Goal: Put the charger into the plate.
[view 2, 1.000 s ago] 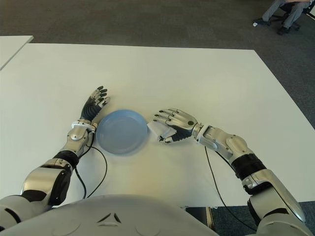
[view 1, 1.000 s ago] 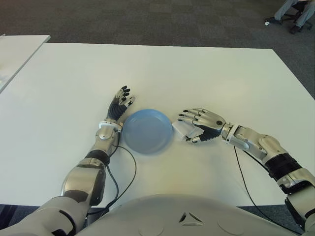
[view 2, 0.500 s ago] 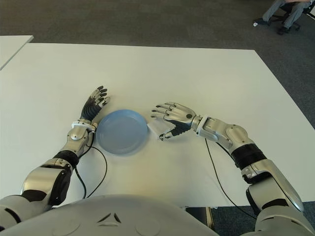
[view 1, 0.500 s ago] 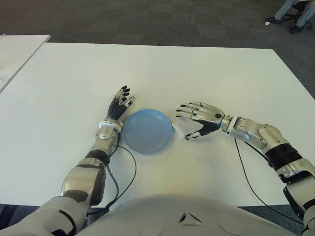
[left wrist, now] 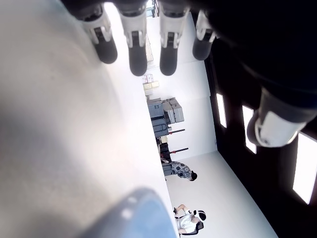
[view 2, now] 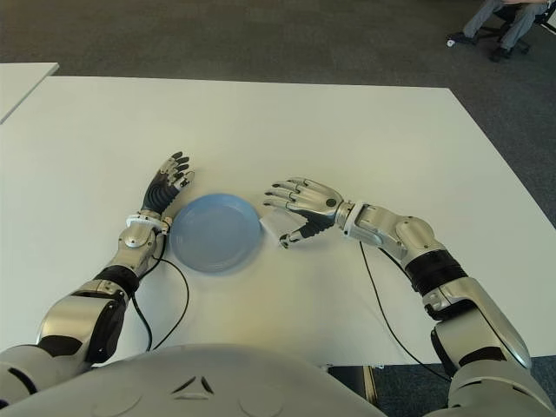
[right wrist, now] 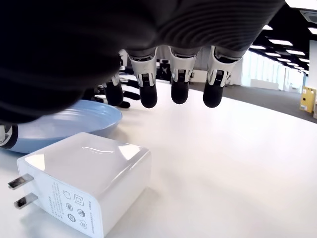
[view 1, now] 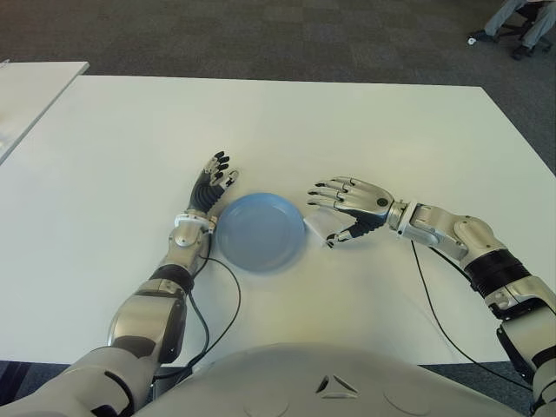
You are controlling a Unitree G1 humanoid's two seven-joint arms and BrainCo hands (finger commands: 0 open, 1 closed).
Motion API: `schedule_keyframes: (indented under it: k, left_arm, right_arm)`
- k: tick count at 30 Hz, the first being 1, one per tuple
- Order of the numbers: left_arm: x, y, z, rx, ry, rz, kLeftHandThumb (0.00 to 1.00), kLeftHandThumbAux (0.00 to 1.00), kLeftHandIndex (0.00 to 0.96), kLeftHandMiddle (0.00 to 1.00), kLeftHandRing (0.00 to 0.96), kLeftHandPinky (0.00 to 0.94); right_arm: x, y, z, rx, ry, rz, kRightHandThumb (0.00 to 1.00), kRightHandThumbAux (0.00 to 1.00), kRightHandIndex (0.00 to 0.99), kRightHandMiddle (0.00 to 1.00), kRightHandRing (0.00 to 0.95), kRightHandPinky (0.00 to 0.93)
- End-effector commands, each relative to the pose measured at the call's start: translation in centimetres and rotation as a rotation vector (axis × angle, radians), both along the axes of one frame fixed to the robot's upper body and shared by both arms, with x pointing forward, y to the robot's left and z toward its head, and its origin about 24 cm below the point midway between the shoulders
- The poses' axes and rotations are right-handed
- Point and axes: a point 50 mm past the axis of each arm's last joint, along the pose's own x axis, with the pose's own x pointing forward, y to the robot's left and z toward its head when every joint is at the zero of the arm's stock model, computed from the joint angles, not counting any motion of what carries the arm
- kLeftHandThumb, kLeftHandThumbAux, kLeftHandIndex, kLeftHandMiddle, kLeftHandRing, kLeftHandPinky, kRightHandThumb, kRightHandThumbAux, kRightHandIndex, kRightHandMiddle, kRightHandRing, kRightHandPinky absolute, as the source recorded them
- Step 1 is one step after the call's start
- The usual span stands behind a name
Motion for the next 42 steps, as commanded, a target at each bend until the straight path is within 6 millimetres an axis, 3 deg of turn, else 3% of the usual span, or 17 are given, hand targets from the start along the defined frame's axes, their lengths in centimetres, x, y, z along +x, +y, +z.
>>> schedule_keyframes:
  k: [1, 16, 24, 30, 38, 42]
  left_arm:
    - [-2.5, -1.2, -3.1, 0.017, 0.182, -0.063, 0.0, 0.507, 0.013, 0.147, 0.141, 0.129]
    - [-2.4, -1.1, -3.3, 0.011, 0.212, -0.046, 0.0, 0.504, 0.013, 0.144, 0.143, 0.133]
    - [-2.4, -0.9, -3.3, 0.002, 0.216, -0.048, 0.0, 0.528, 0.014, 0.146, 0.144, 0.13]
    - [-2.4, -0.9, -3.3, -0.005, 0.222, -0.042, 0.0, 0.53, 0.005, 0.131, 0.131, 0.109]
    - [-2.5, -0.7, -3.4, 0.005, 0.224, -0.044, 0.0, 0.526, 0.004, 0.126, 0.124, 0.106]
    - [-2.5, -0.6, -3.3, 0.007, 0.219, -0.046, 0.0, 0.522, 0.001, 0.123, 0.119, 0.098]
  right_arm:
    - [-0.2, 0.3, -0.2, 0.02, 0.02, 0.013, 0.174, 0.218, 0.0, 0.0, 0.0, 0.0]
    - [-0.4, 0.6, -0.3, 0.076, -0.004, -0.054, 0.201, 0.213, 0.0, 0.0, 0.0, 0.0]
    - [-1.8, 2.1, -0.1, 0.217, -0.056, -0.388, 0.235, 0.177, 0.0, 0.0, 0.0, 0.0]
    - [-4.7, 3.2, -0.6, 0.45, -0.046, -0.693, 0.268, 0.15, 0.0, 0.0, 0.0, 0.0]
    - [-7.0, 3.9, -1.9, 0.527, -0.045, -0.846, 0.282, 0.136, 0.0, 0.0, 0.0, 0.0]
    - [-7.1, 4.4, -1.7, 0.574, -0.061, -0.914, 0.303, 0.126, 0.0, 0.0, 0.0, 0.0]
